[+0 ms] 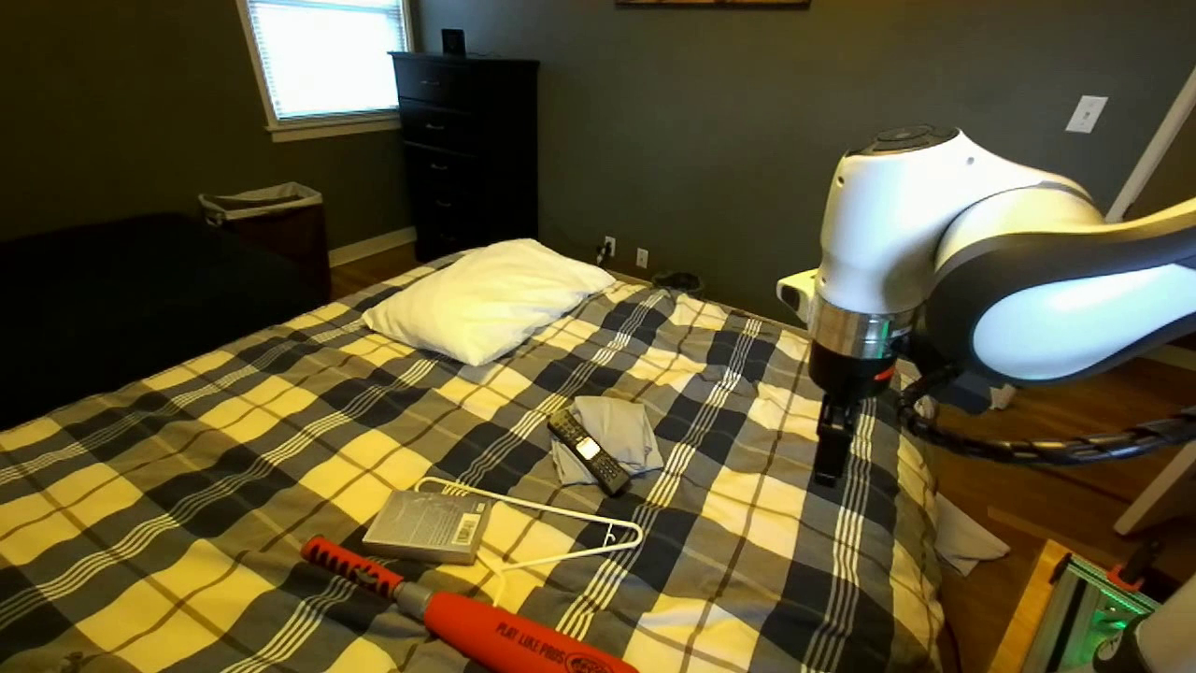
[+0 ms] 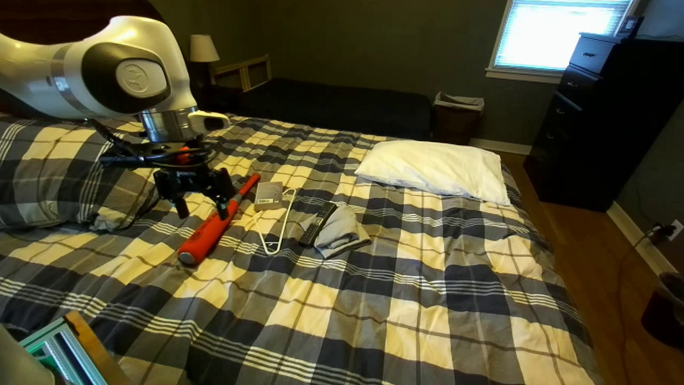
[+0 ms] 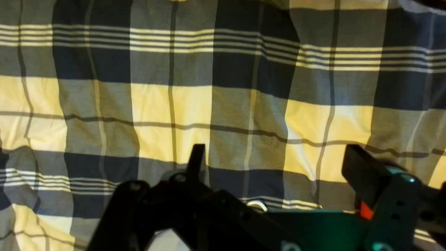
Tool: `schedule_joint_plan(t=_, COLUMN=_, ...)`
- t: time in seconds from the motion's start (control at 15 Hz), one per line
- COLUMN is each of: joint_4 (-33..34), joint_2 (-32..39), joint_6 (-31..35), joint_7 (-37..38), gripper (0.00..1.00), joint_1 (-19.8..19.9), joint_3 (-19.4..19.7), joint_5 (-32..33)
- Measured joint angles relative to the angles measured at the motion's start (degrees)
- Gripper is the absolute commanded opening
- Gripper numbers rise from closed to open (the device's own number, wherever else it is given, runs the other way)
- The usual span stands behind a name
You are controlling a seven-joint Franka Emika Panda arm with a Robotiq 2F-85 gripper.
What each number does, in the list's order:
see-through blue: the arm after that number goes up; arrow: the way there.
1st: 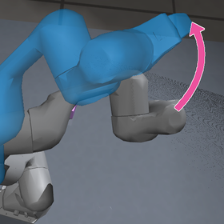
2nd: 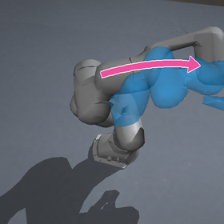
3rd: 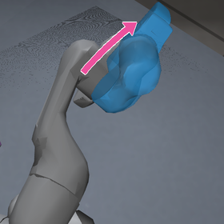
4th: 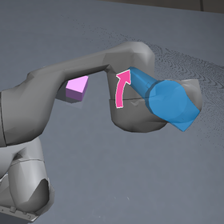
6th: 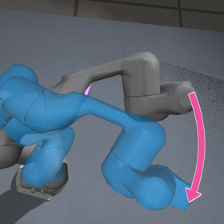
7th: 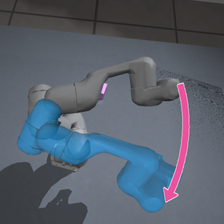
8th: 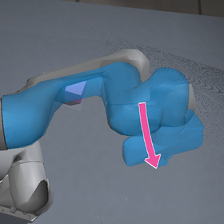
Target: Pick up the orange bat and put it on the left side of the bed
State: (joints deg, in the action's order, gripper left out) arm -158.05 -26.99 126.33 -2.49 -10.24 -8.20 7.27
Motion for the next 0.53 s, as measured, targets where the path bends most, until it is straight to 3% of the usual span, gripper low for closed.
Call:
schedule_joint_plan(t=0.2, joint_4=-0.28, joint_2=7.40, joint_6=11.93, joint_7=2.19, gripper=1.00, joint_1=-0.79, joint_3=-3.43, joint_5=0.47)
schedule_joint_plan(t=0.4, joint_4=0.96, joint_2=17.37, joint_6=22.01, joint_7=10.97, gripper=1.00, joint_1=-0.84, joint_3=-8.83, joint_5=4.08)
schedule_joint_plan(t=0.53, joint_4=3.52, joint_2=23.79, joint_6=23.11, joint_7=15.58, gripper=1.00, joint_1=-1.14, joint_3=-11.15, joint_5=6.72)
